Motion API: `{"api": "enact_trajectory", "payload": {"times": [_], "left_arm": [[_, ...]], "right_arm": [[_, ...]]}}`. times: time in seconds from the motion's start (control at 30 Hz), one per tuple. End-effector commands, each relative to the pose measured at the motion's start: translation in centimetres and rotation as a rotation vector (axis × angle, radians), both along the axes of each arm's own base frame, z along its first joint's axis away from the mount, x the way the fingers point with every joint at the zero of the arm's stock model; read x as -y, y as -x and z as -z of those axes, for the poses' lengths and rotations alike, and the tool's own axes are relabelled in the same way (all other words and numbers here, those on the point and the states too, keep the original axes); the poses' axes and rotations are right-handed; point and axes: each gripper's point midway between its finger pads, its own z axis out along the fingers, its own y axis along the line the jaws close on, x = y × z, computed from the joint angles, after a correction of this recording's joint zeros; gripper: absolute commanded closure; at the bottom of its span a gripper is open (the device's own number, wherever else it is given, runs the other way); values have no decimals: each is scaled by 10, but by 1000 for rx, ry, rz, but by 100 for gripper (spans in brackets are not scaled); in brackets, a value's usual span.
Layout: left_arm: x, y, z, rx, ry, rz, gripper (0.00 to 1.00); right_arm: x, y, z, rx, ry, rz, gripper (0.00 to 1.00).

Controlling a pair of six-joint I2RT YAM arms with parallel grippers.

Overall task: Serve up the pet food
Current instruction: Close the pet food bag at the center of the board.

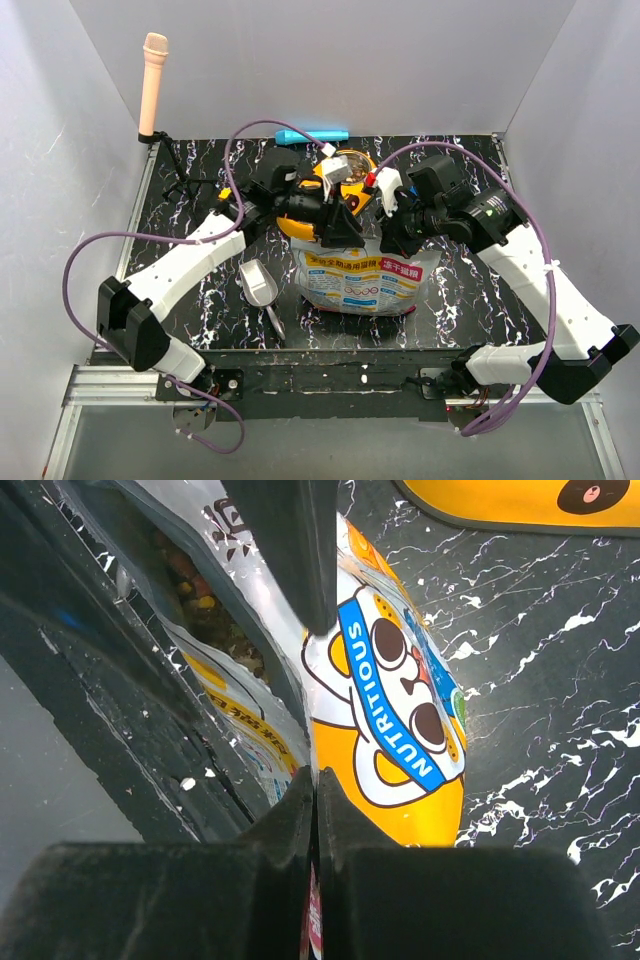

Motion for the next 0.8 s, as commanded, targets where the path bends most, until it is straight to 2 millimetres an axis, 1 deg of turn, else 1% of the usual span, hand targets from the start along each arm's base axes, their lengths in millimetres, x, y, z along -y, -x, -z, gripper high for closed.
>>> {"api": "enact_trajectory", "payload": {"times": [0.0,0.07,0.17,0.2,0.27,0.3,0.33,0.37,0.4,0.47,0.5,0.53,0.57,0.6,0.63,0.7,0.77], "left_arm": [[11,12,11,-2,-14,55,52],[14,14,17,-10,-24,65,52],[11,8,26,10,-56,30,52],[9,6,29,19,-72,20,53],[8,4,32,39,-91,26,60],[9,4,34,39,-101,35,67],[8,4,36,37,-113,38,77],[8,3,39,36,-127,41,96],[6,-2,41,50,-150,18,100],[3,-11,39,82,-175,-36,100],[1,-17,33,105,-181,-75,100],[0,-26,22,131,-169,-131,100],[-2,-29,11,147,-148,-155,100],[-3,-33,3,157,-136,-175,100],[-3,-33,-3,149,-134,-175,100],[0,-32,-6,121,-148,-150,100],[1,-32,-11,117,-144,-151,100]], "right_arm": [[-6,-7,-16,48,-54,1,99],[-5,-9,-19,55,-64,8,99],[-2,-12,-25,60,-82,23,99],[-2,-12,-26,58,-86,25,99],[0,-14,-28,59,-93,30,99],[0,-14,-28,59,-97,29,99],[0,-14,-28,54,-105,30,99],[-1,-14,-28,47,-113,26,99],[-1,-15,-29,41,-120,28,99],[-4,-17,-29,32,-129,27,99],[-5,-17,-30,26,-131,32,99],[-6,-16,-30,20,-135,33,95],[-9,-14,-31,20,-143,16,80],[-12,-14,-31,24,-151,4,71],[-16,-12,-32,22,-160,-20,66],[-22,-17,-34,32,-164,-29,64],[-29,-24,-35,36,-169,-34,66]]}}
